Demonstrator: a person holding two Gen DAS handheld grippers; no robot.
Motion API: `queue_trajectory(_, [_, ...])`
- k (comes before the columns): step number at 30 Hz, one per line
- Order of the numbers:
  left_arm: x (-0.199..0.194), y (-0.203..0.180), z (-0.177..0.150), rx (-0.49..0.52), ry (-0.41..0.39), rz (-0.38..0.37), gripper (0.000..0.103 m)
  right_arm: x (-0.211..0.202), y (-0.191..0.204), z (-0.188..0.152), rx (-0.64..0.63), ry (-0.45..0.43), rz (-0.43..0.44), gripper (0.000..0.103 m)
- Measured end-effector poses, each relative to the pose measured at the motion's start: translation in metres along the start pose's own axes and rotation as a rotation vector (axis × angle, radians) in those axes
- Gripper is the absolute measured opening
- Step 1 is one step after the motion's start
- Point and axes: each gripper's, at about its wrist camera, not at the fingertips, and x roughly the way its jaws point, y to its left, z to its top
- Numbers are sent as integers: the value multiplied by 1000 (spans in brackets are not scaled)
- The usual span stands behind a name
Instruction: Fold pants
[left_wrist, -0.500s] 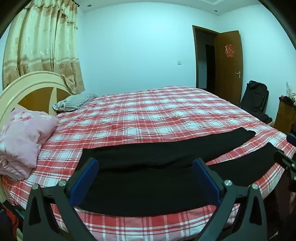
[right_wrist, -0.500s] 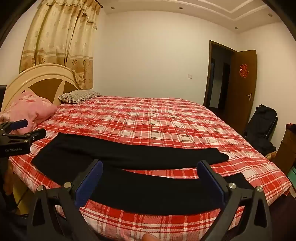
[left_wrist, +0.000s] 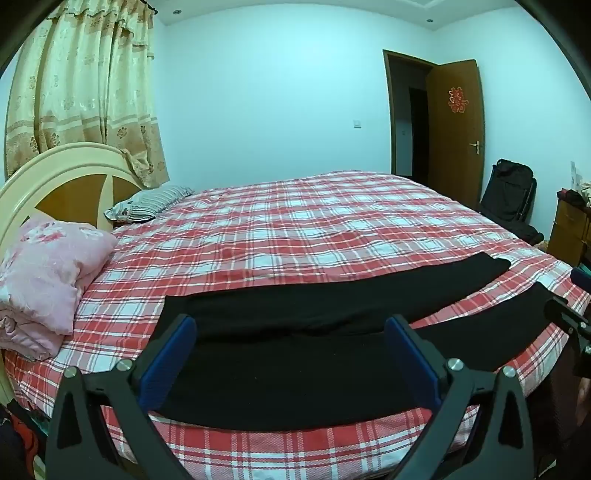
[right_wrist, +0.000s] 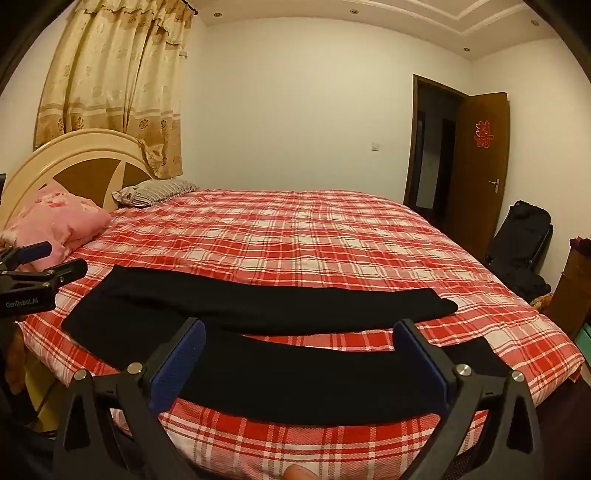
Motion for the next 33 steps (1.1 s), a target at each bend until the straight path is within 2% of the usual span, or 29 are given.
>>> queue_trajectory(33, [2,8,1,-18,9,3,103,4,7,-5,-6,13,1,102])
